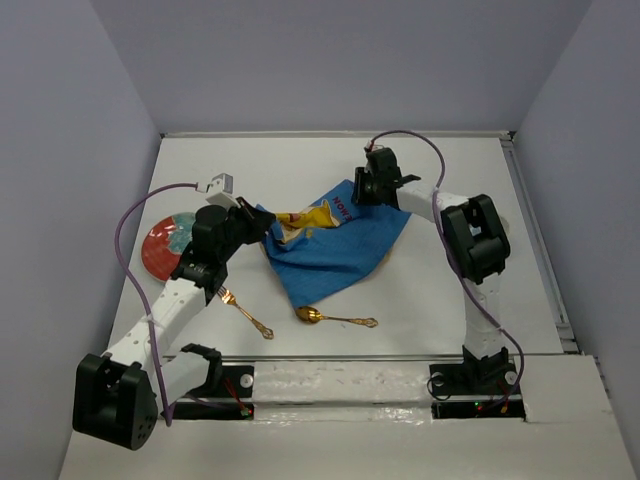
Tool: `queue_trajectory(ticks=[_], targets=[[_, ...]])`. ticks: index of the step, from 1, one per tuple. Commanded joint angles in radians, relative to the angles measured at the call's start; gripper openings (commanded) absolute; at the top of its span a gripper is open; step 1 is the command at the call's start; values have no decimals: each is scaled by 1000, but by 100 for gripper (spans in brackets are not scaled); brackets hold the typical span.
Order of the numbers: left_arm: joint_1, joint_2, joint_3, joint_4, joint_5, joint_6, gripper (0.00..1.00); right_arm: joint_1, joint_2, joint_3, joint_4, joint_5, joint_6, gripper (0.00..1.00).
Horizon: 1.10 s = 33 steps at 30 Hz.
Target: Set the dinner table for one person
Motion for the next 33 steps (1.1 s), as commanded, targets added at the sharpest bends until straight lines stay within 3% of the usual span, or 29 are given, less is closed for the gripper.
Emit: queue_trajectory(ticks=[1,9,33], targets=[[3,-22,-8,66,64,-15,0,28,-166,-135,64,71,36,46],[5,-50,3,38,75,0,0,28,-324,-311,144,81,178,49],[3,-47,-11,57,79,-3,0,28,-188,-377,310,104,395,45]])
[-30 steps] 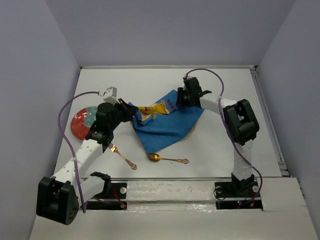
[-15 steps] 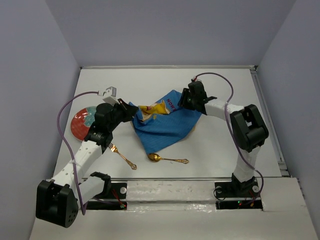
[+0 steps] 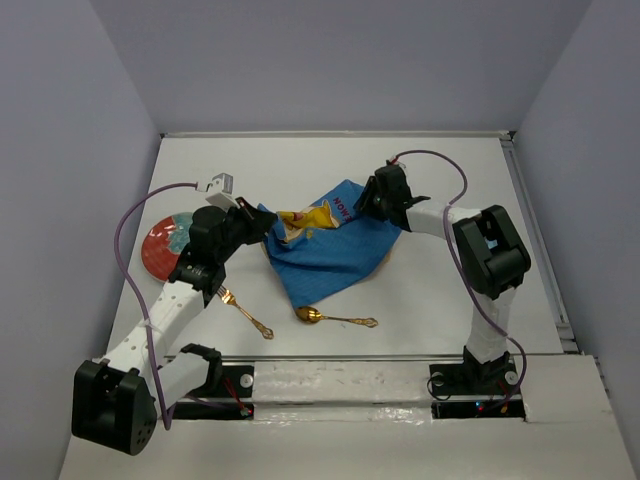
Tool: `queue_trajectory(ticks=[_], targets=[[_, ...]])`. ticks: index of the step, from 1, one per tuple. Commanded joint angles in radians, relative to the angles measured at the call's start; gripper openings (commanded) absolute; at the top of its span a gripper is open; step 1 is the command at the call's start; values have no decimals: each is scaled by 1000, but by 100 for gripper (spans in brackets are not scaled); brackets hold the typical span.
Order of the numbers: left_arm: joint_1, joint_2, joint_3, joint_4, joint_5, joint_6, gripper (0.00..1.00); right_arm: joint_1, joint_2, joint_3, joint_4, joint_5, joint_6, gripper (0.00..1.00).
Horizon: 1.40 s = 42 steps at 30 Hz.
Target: Set the dinner table for one person
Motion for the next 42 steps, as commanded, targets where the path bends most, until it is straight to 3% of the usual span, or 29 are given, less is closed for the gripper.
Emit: queue_trajectory(ticks=[1,7,14,17,19,20,26,34,42], targets=[[3,-18,-9,52,20,5,0,2,17,-10,83,-4,40,44],[3,-20,-9,51,16,5,0,-7,5,-27,83,28,46,29],[3,-29,-9,45,9,6,0,-7,8,-34,84,42,56,27],[4,-31,-10,43,5,6,0,-7,5,-37,89,51,50,15],[3,-34,-6,40,-3,6,0,-7,-3,-36,90,68,31,1],[3,-34,-4,40,-4,6,0,-7,-23,-34,93,76,23,0],[9,-37,78,31,-55,20,0,-17,-188,-16,92,160,-127,0],[24,-35,345,-47,-176,120,0,-26,-610,29,-8,293,-349,0],[32,-149,459,-115,-331,204,0,-26,-860,55,-135,307,-418,0]])
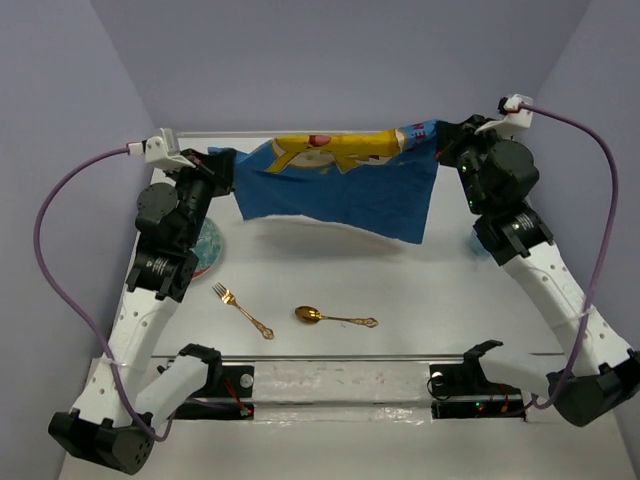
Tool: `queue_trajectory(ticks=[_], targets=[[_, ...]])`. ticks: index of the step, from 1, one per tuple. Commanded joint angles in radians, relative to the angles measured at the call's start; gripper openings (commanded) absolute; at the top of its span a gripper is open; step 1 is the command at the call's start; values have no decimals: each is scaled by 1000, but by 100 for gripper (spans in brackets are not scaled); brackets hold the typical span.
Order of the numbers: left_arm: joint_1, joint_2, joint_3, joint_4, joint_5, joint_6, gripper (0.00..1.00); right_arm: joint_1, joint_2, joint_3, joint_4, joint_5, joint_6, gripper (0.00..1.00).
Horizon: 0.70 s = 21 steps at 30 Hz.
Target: Set the dinner table for one person
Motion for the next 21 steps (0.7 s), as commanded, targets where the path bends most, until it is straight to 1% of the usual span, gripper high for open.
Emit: queue_trajectory(ticks=[1,7,10,12,14,17,18,20,21], targets=[[9,-85,55,-9,-125,69,0,-4,-63,24,-104,53,-86,0],[10,-139,34,-19,-172,99,0,-22,-103,32,-125,93,-128,0],[10,-148,1,-11,-206,113,0,-34,-100,14,-125,72,-113,0],[10,-135,-15,7,-217,122,0,-71,-83,4,-125,38,-94,0],[10,-106,-43,52,-215,109,0,-90,-36,0,-116,-24,-65,0],[15,-11,-51,116,-206,83,0,-117,44,9,-78,-103,-31,0],[24,50,-45,130,-194,58,0,-117,69,35,-72,-120,-25,0],[67,120,-8,153,-171,23,0,-169,128,81,-64,-198,-1,0],[84,185,12,171,-133,-2,0,-186,195,145,-58,-226,7,0]])
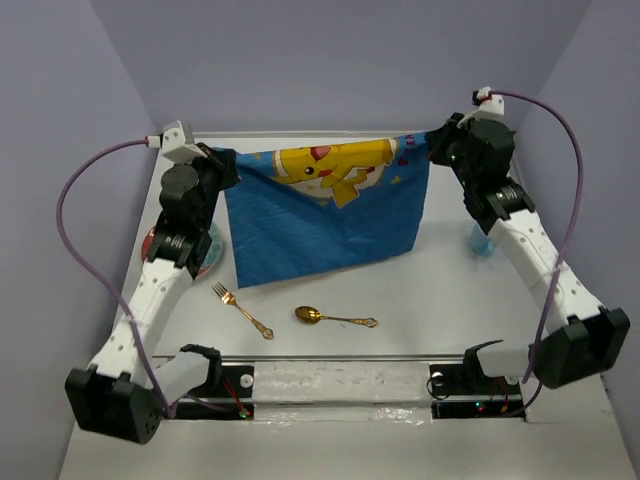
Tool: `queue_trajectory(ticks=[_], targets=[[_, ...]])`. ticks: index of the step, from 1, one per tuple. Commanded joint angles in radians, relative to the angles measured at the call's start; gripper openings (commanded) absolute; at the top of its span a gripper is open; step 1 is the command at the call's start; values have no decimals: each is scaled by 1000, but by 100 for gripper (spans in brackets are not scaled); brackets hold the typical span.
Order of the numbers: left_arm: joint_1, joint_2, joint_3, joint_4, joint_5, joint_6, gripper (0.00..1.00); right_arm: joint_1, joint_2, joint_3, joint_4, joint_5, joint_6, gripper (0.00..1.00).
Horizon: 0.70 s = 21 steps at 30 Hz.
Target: Set the dinner table for one person
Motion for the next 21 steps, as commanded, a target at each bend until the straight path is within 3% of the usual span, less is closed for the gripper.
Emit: queue_trajectory(ticks=[1,6,9,12,18,21], targets=[[75,175,105,132,-4,-59,0,-100,153,174,62,-130,37,0],[143,364,317,113,68,-88,0,-152,333,429,19,-187,36,0],[146,386,412,107,80,-85,0,-152,391,570,-19,-185,19,0],[149,360,409,116,66,-64,0,-152,385,604,-28,-187,-2,0],[163,294,117,291,97,-134,0,-162,292,378,86,-254,2,0],[169,263,-84,395,80,-202,0,-162,224,37,203,-300,41,0]])
